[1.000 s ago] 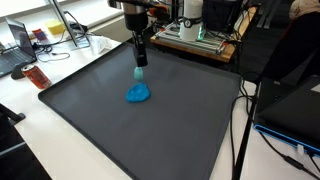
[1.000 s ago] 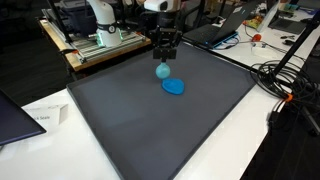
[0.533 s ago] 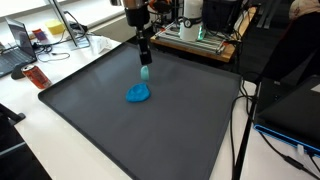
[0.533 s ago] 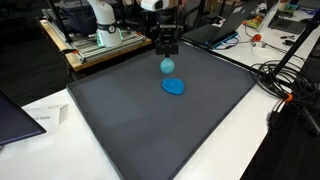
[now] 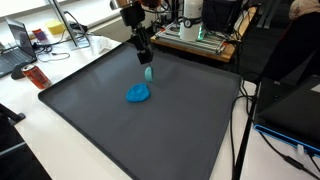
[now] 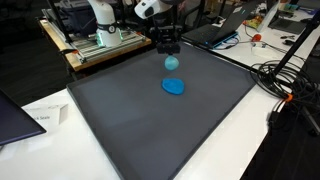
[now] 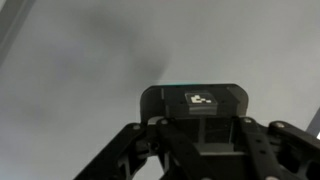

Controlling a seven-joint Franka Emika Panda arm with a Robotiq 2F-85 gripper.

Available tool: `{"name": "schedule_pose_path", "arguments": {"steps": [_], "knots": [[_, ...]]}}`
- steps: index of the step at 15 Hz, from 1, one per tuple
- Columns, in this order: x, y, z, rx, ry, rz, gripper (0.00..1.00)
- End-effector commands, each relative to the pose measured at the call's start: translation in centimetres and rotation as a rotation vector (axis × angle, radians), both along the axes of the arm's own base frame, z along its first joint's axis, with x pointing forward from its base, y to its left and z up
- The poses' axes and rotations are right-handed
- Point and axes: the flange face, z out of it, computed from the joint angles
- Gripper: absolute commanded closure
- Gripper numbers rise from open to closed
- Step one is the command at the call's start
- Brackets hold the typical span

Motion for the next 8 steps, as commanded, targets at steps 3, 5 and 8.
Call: {"name": "schedule_pose_path", "arguments": {"steps": [3,5,8], "knots": [[0.9,-1.2,1.2,0.013,-0.021,-0.082,0.53],[1.1,-1.3,1.5,0.017,-0.028,-0.096,0.53],[1.1,-1.2,1.5,0.018,-0.027,-0.100,0.78]]}}
